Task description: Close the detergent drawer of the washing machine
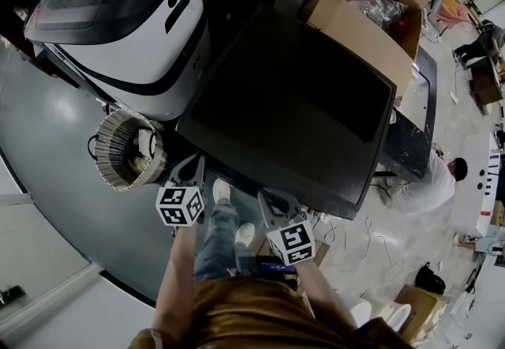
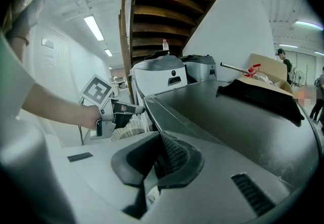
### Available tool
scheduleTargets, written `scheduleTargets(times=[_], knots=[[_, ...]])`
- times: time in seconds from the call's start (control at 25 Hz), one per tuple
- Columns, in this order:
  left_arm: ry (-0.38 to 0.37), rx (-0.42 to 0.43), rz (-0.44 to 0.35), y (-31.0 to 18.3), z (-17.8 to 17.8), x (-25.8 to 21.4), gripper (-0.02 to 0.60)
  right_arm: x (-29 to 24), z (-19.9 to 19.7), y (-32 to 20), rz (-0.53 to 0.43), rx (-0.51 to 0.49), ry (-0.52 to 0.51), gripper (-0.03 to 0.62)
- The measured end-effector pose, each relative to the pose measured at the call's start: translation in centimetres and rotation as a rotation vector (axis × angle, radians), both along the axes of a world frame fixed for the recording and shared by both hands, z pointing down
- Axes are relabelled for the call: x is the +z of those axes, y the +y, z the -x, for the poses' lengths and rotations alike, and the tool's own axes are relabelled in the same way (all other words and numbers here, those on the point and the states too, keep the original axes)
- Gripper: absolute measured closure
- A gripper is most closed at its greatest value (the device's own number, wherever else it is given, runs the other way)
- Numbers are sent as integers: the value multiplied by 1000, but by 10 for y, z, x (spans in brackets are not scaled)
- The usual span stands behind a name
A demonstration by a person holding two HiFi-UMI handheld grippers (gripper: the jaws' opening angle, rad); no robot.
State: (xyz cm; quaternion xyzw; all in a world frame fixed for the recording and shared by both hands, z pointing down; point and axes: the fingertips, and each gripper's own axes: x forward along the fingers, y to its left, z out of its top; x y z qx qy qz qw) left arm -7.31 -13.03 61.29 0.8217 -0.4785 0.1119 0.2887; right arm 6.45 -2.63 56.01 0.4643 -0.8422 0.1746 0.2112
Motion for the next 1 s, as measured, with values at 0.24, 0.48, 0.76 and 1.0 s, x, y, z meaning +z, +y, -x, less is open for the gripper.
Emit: scheduleTargets(times=[0.24,0.48,0.76,1.0], knots=[[-65,9,11,9,1,1,557,-9,-2,-1,-33,10,2,582],[-100,40,-12,35,4,-17,557,-29,-4,-1,-86,32,-9,582],[-92,26,-83,52,6,-58,557,-51,1,6,-156,49,-15,582],[-93,17,-159,69,8,-88,557,-70,7,19,-203,35,-28,582]])
